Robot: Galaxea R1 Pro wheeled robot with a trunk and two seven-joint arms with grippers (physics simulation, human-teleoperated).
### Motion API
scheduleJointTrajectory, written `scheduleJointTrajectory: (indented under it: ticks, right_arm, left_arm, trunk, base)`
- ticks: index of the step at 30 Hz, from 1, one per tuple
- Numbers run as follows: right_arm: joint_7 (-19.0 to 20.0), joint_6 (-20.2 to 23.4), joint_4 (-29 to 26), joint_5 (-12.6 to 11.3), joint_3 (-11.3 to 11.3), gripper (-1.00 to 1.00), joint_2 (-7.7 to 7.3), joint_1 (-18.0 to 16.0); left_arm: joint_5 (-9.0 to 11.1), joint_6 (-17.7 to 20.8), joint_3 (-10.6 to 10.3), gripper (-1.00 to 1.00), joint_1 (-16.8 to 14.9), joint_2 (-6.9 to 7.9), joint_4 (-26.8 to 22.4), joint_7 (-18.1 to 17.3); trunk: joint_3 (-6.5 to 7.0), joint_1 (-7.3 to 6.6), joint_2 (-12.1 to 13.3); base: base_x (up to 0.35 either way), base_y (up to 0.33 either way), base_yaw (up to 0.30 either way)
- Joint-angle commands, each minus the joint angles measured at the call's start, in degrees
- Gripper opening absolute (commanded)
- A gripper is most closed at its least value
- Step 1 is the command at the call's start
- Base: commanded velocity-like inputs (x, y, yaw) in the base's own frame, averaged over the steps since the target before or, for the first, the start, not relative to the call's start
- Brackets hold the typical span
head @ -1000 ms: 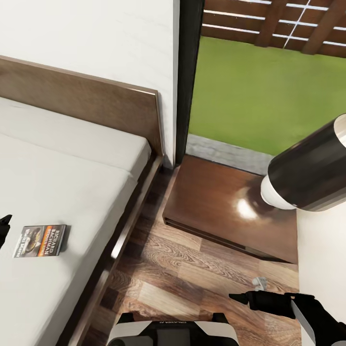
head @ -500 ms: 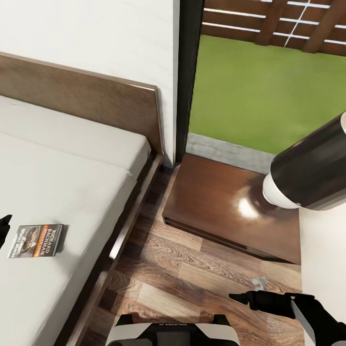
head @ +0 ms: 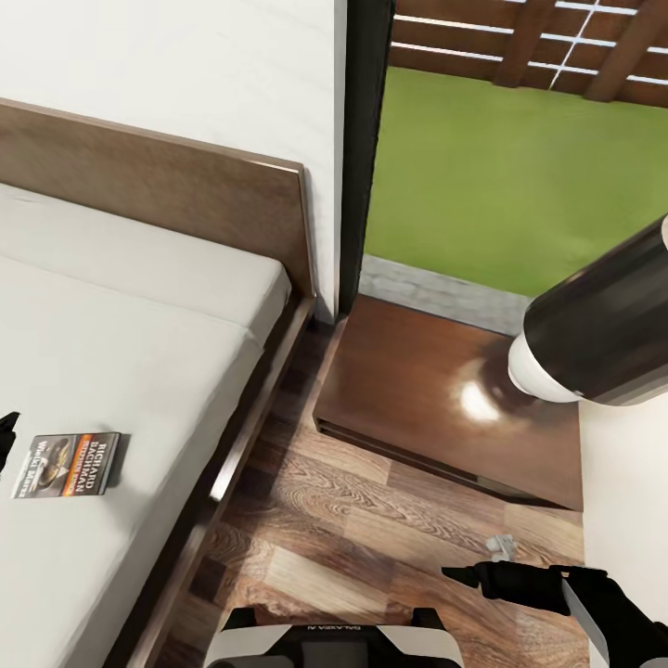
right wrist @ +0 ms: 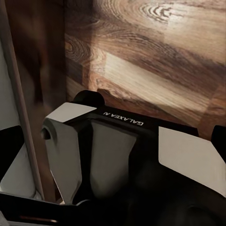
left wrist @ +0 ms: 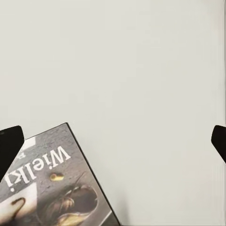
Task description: In the bedroom, move the book from the bed onto either nightstand, and place the two sandals side by side next to the bed.
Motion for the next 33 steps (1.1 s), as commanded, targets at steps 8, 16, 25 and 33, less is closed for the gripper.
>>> scheduleJointTrajectory:
  ticks: [8,16,25,33]
  right_arm:
    - [0.1,0.5,0.0,-0.4,-0.1,1.0,0.0,0.0]
    - [0.1,0.5,0.0,-0.4,-0.1,1.0,0.0,0.0]
    - [0.1,0.5,0.0,-0.4,-0.2,1.0,0.0,0.0]
    - [0.1,0.5,0.0,-0.4,-0.2,1.0,0.0,0.0]
  left_arm:
    - [-0.1,0.0,0.3,1.0,0.1,0.0,-1.0,0.4]
    - [-0.2,-0.2,0.4,1.0,0.2,-0.01,-1.1,0.7]
    - [-0.2,-0.2,0.4,1.0,0.3,-0.08,-1.0,0.7]
    - [-0.2,-0.2,0.4,1.0,0.3,-0.09,-1.0,0.7]
  trunk:
    - [-0.03,0.0,0.0]
    - [-0.03,0.0,0.0]
    - [-1.1,1.32,-2.4]
    - [-1.1,1.32,-2.4]
  base:
    - [0.0,0.0,0.0]
    - [0.0,0.0,0.0]
    - [0.0,0.0,0.0]
    - [0.0,0.0,0.0]
